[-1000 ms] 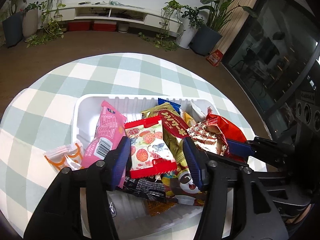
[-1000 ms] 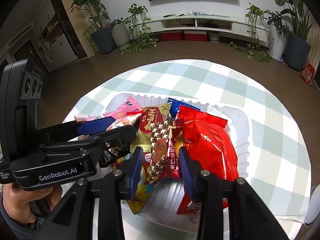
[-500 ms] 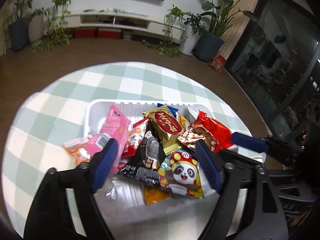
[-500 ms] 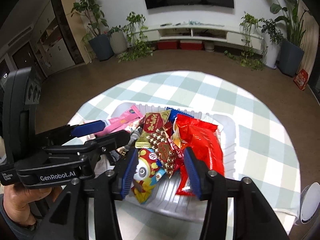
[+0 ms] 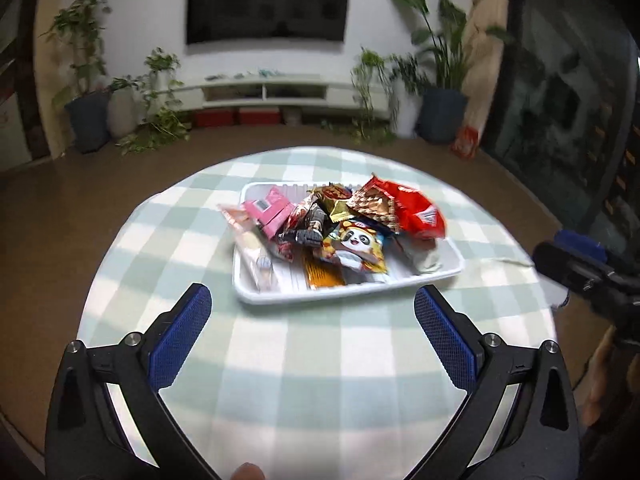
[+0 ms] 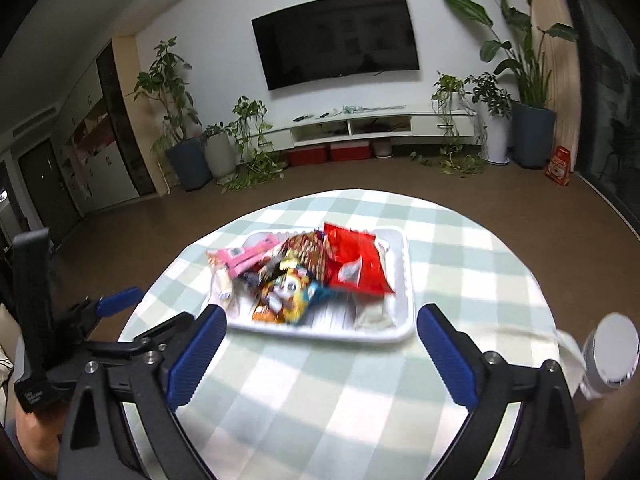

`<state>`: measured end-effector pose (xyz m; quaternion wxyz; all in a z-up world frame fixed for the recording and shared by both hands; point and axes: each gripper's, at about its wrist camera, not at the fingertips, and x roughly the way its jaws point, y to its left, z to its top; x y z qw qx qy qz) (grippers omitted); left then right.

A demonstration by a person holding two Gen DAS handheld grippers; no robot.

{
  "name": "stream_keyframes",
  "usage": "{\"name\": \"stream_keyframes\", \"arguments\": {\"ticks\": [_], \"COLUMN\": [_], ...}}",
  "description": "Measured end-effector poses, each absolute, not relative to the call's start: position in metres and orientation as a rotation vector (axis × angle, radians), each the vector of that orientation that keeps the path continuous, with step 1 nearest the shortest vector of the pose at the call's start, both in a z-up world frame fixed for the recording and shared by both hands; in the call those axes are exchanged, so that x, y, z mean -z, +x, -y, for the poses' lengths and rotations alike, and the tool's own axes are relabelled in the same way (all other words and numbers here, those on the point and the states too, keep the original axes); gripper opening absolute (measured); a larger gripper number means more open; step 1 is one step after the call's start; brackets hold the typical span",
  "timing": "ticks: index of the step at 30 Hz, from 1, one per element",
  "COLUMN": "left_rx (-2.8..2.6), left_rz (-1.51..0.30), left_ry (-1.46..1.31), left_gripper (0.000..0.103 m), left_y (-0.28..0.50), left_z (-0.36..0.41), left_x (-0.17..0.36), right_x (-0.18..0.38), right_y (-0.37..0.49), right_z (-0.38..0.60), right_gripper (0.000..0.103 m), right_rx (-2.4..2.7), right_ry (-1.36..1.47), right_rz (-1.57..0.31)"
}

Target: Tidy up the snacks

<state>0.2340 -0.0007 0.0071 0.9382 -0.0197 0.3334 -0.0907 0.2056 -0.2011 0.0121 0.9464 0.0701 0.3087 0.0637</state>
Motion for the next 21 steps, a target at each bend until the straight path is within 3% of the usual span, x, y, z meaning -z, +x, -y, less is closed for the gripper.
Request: {"name": "stream_keyframes", "arguments": {"ticks": [8,21], "left_rx": [0.071,-0.044], "left_rz": [-0.628,-0.623], "left_ry": [-0.106,0.011], "left_gripper": [0.103,0.103], "left_y": [0.148,0.105], "left_z": [-0.012,-0.005], "left_x": [-0.011,-0.032], "right_x": [-0.002,-0.012], "right_y": [0.144,0.097], "right_z": [0.194,0.176], "right_gripper": [0.100,0.100], "right_rx": [-0.155,-0.064], "right_ry": [0.202,0.118], "right_rz": [-0.620,-0.580]}}
